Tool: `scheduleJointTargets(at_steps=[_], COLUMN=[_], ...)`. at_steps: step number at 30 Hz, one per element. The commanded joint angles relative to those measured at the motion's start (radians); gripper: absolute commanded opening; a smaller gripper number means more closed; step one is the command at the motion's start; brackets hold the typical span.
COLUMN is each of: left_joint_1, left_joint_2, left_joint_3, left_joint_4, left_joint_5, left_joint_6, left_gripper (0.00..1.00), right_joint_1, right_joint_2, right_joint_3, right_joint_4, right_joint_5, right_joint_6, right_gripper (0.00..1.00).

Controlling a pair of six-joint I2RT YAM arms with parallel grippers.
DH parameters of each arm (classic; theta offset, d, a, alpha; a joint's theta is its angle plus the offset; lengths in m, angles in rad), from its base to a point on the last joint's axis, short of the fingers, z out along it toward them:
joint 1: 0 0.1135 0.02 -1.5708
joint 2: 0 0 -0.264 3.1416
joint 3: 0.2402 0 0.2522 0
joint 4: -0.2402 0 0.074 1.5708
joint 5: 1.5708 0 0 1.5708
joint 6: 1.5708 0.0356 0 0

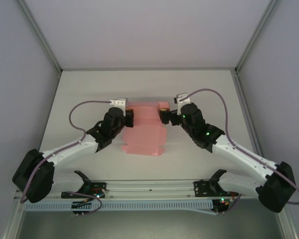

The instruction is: Assemble paper box

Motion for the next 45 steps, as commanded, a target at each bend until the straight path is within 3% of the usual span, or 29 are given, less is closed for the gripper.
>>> scheduleJointTargets(at_steps=[1, 5, 11, 21, 29, 34, 39, 45], left_joint_1=[0.004, 0.004, 0.007, 0.006, 0.006, 0.007, 0.009, 0.038], left_joint_2=[-0.025, -0.032, -0.046, -0.033, -0.022, -0.018, -0.013, -0.019], left_joint_3=[0.008, 0.009, 0.012, 0.012, 0.02, 0.025, 0.027, 0.021], left_joint_4=[-0.022, -0.027, -0.031, -0.009, -0.006, -0.015, -0.037, -0.082], left_joint_5=[-0.037, -0.036, -0.019, 0.034, 0.043, 0.032, -0.005, -0.023], left_joint_6=[-0.016, -0.011, -0.005, 0.012, -0.005, -0.02, -0.028, -0.028], left_gripper=[0.0, 0.0, 0.0, 0.0, 0.0, 0.0, 0.0, 0.0], right_joint_1=[0.0, -0.001, -0.021, -0.028, -0.02, 0.025, 0.03, 0.029], right_joint_2=[-0.046, -0.07, -0.1, -0.055, 0.112, 0.181, 0.109, -0.099], right_joint_3=[-0.028, -0.059, -0.094, -0.096, -0.016, -0.002, -0.023, -0.084], right_joint_4=[-0.148, -0.24, -0.246, -0.082, 0.046, 0.097, 0.075, -0.125], right_joint_5=[0.051, 0.128, 0.138, 0.024, -0.187, -0.125, -0.053, -0.034], right_joint_6=[0.024, 0.068, 0.06, 0.033, 0.016, 0.006, 0.024, 0.035], right_gripper=[1.0, 1.0, 1.0, 1.0, 1.0, 1.0, 1.0, 1.0])
